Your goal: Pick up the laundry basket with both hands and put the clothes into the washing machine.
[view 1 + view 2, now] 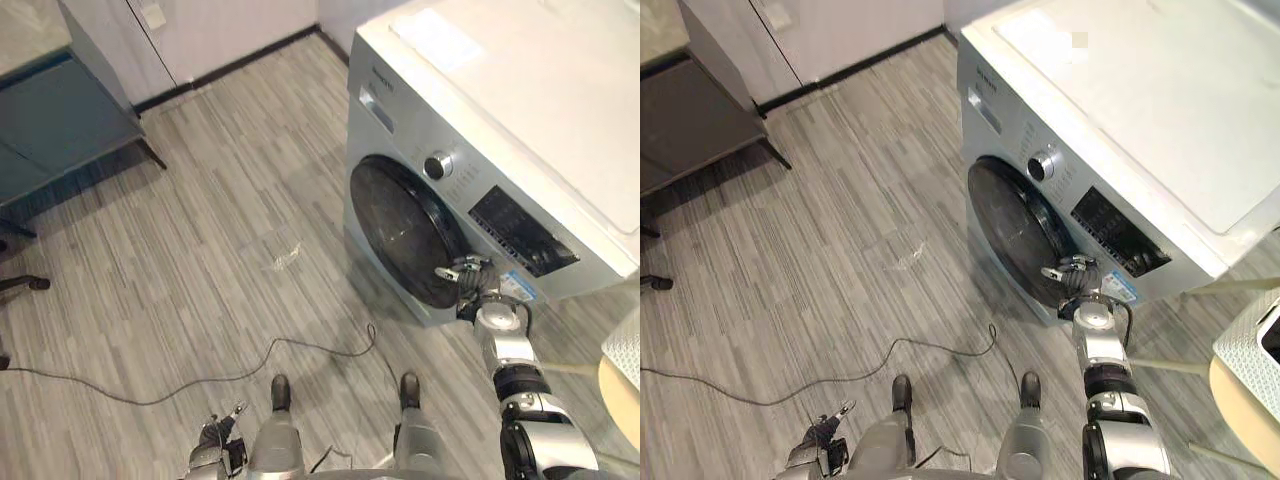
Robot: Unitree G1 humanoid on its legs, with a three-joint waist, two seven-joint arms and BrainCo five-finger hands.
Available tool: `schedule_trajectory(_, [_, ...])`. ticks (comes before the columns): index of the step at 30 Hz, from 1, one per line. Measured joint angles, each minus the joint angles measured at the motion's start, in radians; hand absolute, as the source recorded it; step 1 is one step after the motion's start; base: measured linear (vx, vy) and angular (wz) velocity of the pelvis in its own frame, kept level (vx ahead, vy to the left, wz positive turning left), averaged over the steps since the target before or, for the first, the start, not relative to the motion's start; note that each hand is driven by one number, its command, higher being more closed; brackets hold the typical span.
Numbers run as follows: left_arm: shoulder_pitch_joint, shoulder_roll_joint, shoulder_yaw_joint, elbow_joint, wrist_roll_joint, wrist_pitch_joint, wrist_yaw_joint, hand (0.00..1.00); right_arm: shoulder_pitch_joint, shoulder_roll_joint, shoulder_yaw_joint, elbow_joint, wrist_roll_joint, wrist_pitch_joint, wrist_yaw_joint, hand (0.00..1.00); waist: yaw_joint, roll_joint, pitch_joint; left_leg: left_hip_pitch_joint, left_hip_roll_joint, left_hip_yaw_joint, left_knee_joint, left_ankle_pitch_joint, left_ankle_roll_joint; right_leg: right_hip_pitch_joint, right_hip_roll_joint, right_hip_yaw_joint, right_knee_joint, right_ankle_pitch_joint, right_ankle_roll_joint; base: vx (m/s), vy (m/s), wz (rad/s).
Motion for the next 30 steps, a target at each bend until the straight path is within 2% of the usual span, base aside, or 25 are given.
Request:
schedule_trajectory(3, [-0.002,-0.001,-0.036,-0.034,-0.01,-0.018,0.001,0.0,-0.093,-0.016,-0.016,0.078,0.028,0.012,-0.001,0.0,0.003,0.016,0.043,-0.022,-0.004,-0.002,-0.031,0.03,-0.003,-0.033,0.0,0.01,-0.005,0.016,0.0,-0.12,0.005,0.02])
schedule_trajectory(4, [-0.002,-0.005,-0.045,-0.037,-0.03,-0.019,0.006,0.0,-0.125,-0.021,-0.023,0.091,0.037,0.016,0.001,0.0,0.002,0.029,0.062,-0.039,-0.006,-0.002,-0.039,0.043,0.0,-0.047,-0.002,0.012,-0.018,0.03,0.003,-0.11,0.003,-0.01])
schedule_trajectory(6, [-0.002,-0.002,-0.069,-0.04,-0.052,-0.018,0.023,0.0,-0.124,-0.023,-0.028,0.089,0.056,0.017,-0.01,0.0,0.0,0.034,0.069,-0.048,-0.007,-0.001,-0.04,0.046,0.002,-0.058,-0.002,0.013,-0.021,0.035,0.002,-0.07,0.003,-0.03])
schedule_trajectory(8, [-0.017,-0.008,-0.084,-0.043,-0.057,-0.018,0.03,0.0,-0.123,-0.015,-0.015,0.074,0.058,0.018,-0.035,0.0,-0.003,0.043,0.074,-0.049,-0.007,-0.001,-0.04,0.047,0.003,-0.058,-0.002,0.011,-0.021,0.035,0.001,-0.03,0.0,-0.01])
schedule_trajectory(11, [-0.042,-0.035,-0.118,-0.051,-0.075,-0.019,0.043,0.0,-0.067,0.015,0.064,-0.044,0.055,0.02,-0.056,0.0,-0.013,0.046,0.076,-0.049,-0.007,-0.003,-0.039,0.05,0.006,-0.057,-0.002,0.008,-0.021,0.036,0.002,0.01,0.001,0.01])
schedule_trajectory(13, [-0.045,-0.041,-0.121,-0.061,-0.075,-0.018,0.043,0.0,0.02,0.022,0.166,-0.184,0.049,0.02,-0.057,0.0,-0.03,0.045,0.076,-0.045,-0.004,-0.009,-0.039,0.05,0.006,-0.048,-0.001,-0.003,-0.021,0.035,0.002,0.04,0.0,0.06])
schedule_trajectory(16, [-0.046,-0.042,-0.12,-0.061,-0.074,-0.017,0.044,0.0,0.122,0.03,0.32,-0.334,0.052,0.018,-0.032,0.0,-0.033,0.043,0.075,-0.023,0.003,-0.011,-0.039,0.049,0.006,-0.02,0.005,-0.012,-0.027,0.035,0.002,0.02,-0.003,0.02])
schedule_trajectory(18, [-0.048,-0.04,-0.119,-0.06,-0.073,-0.017,0.044,0.0,0.16,0.039,0.491,-0.464,0.062,0.008,0.021,0.0,-0.031,0.035,0.071,-0.019,0.011,-0.017,-0.039,0.049,0.005,-0.008,0.012,-0.017,-0.036,0.035,0.001,-0.01,-0.013,0.07])
schedule_trajectory(20, [-0.048,-0.041,-0.119,-0.059,-0.071,-0.015,0.044,0.0,0.167,0.044,0.6,-0.521,0.09,-0.004,0.078,0.0,-0.028,0.035,0.07,-0.015,0.012,-0.029,-0.039,0.049,0.005,0.006,0.012,-0.028,-0.037,0.033,0.002,-0.03,-0.004,0.16])
schedule_trajectory(22, [-0.048,-0.036,-0.102,-0.05,-0.059,-0.014,0.044,0.0,0.166,0.098,0.726,-0.599,0.156,-0.045,0.161,0.0,-0.022,0.02,0.062,-0.014,0.011,-0.04,-0.039,0.049,0.004,0.015,0.01,-0.039,-0.038,0.03,0.006,-0.04,0.006,0.15])
schedule_trajectory(23, [-0.047,-0.034,-0.098,-0.048,-0.053,-0.012,0.044,0.0,0.167,0.12,0.744,-0.611,0.177,-0.053,0.177,0.0,-0.018,0.013,0.058,-0.015,0.011,-0.041,-0.039,0.049,0.004,0.015,0.01,-0.039,-0.038,0.03,0.006,-0.03,0.016,0.09])
schedule_trajectory(24, [-0.044,-0.024,-0.093,-0.047,-0.043,-0.011,0.044,0.0,0.174,0.154,0.771,-0.643,0.217,-0.07,0.201,0.0,-0.007,-0.005,0.048,-0.015,0.008,-0.044,-0.039,0.049,0.005,0.016,0.006,-0.038,-0.038,0.03,0.006,-0.02,0.017,0.06])
schedule_trajectory(25, [-0.044,-0.022,-0.086,-0.046,-0.042,-0.01,0.043,0.0,0.183,0.157,0.771,-0.66,0.228,-0.075,0.209,0.0,-0.001,-0.014,0.042,-0.015,0.007,-0.044,-0.039,0.048,0.005,0.016,0.004,-0.037,-0.038,0.03,0.006,-0.01,0.024,0.06])
schedule_trajectory(27, [-0.036,0.004,-0.059,-0.032,-0.041,-0.008,0.044,0.0,0.228,0.137,0.736,-0.706,0.248,-0.085,0.223,0.0,0.002,-0.056,0.018,-0.015,0.002,-0.043,-0.039,0.048,0.005,0.016,0.0,-0.035,-0.039,0.03,0.006,0.0,0.0,0.0])
schedule_trajectory(30, [-0.039,0.026,-0.058,-0.021,-0.04,-0.003,0.044,0.0,0.318,0.103,0.61,-0.715,0.245,-0.089,0.215,0.0,-0.002,-0.086,0.0,-0.015,-0.001,-0.037,-0.039,0.048,0.005,0.012,-0.002,-0.028,-0.039,0.03,0.006,0.0,0.016,-0.05])
